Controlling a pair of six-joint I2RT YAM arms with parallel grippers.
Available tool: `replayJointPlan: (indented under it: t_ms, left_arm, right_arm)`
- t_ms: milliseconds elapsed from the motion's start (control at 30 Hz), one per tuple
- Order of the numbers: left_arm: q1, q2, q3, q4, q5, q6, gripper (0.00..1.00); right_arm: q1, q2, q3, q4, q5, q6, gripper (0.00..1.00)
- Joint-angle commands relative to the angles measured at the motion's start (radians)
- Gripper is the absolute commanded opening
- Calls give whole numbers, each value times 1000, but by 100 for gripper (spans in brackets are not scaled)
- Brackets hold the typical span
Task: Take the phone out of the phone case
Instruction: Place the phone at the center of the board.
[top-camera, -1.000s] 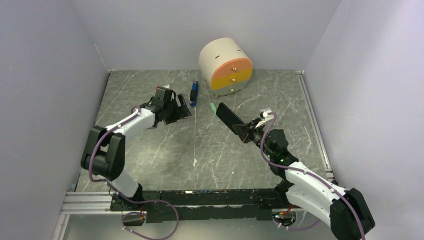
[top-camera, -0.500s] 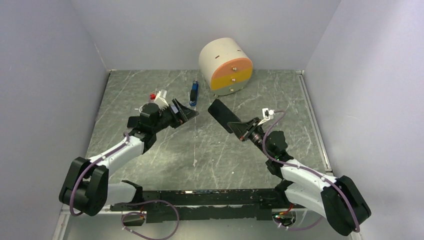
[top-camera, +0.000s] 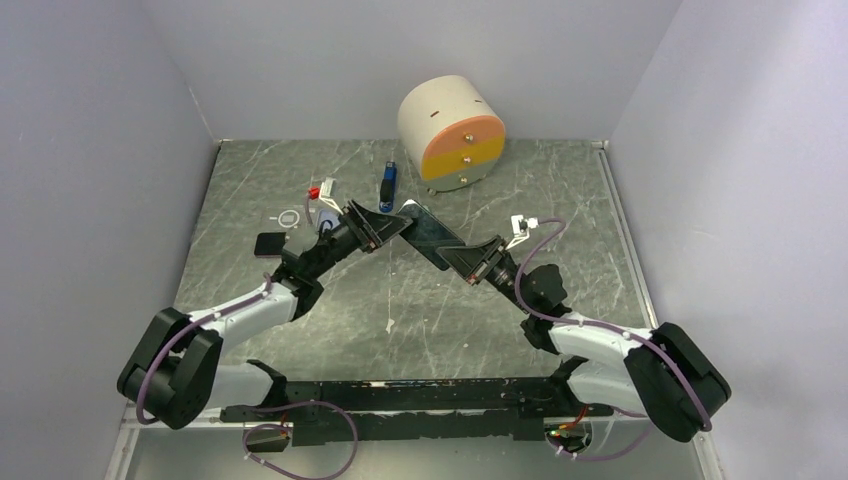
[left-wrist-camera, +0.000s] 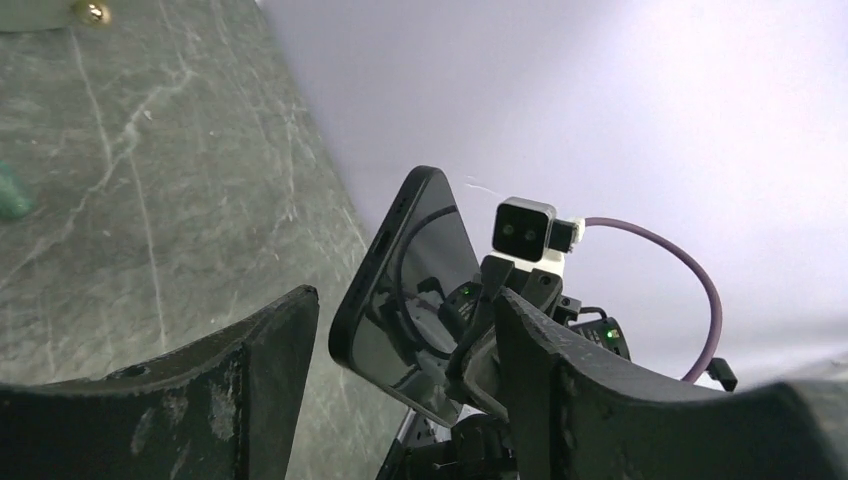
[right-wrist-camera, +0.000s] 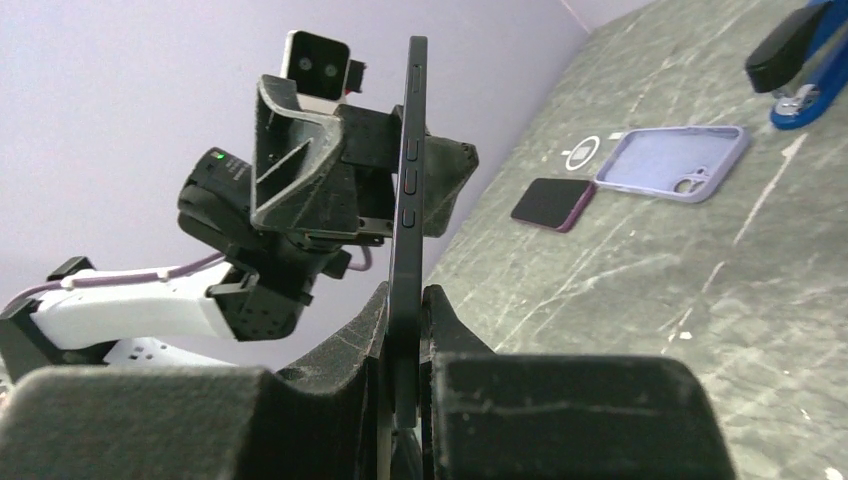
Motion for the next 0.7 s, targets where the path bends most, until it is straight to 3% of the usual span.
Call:
replayJointPlan:
  t_ms: [0,667]
  left_arm:
    - [-16,27,-16,171,-8,-50,67]
    - [-63,36,-32,275,15,-98,25]
  right_arm:
    - [14,1,70,197,-23,53,0]
    - [18,32,43,273,22,62,0]
